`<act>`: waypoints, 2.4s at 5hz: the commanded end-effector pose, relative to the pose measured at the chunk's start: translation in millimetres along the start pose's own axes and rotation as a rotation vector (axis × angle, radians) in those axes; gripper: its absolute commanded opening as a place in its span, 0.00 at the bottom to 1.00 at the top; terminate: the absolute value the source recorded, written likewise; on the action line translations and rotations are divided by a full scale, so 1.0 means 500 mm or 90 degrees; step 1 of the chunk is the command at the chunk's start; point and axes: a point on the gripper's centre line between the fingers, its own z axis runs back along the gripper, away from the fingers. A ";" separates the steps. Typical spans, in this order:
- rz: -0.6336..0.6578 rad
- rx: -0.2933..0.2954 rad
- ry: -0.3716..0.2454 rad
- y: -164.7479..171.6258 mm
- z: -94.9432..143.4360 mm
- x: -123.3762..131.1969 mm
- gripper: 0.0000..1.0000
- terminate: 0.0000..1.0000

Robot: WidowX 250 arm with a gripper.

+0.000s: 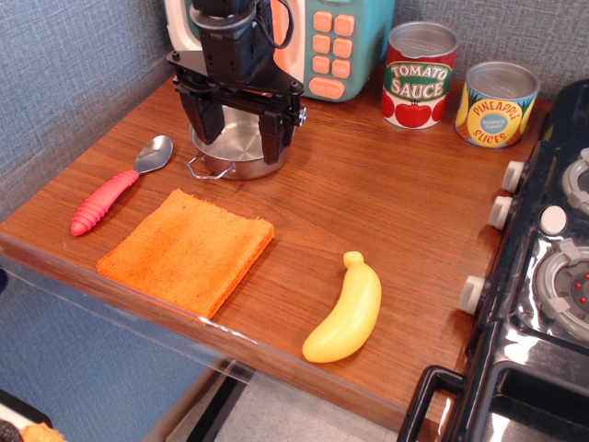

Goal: Pick up the spoon and put it in front of the can.

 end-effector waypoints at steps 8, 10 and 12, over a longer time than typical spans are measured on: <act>0.098 0.108 0.091 0.271 -0.087 -0.096 1.00 0.00; 0.102 0.071 0.057 0.285 -0.132 -0.081 1.00 0.00; 0.087 0.030 0.048 0.290 -0.158 -0.084 1.00 0.00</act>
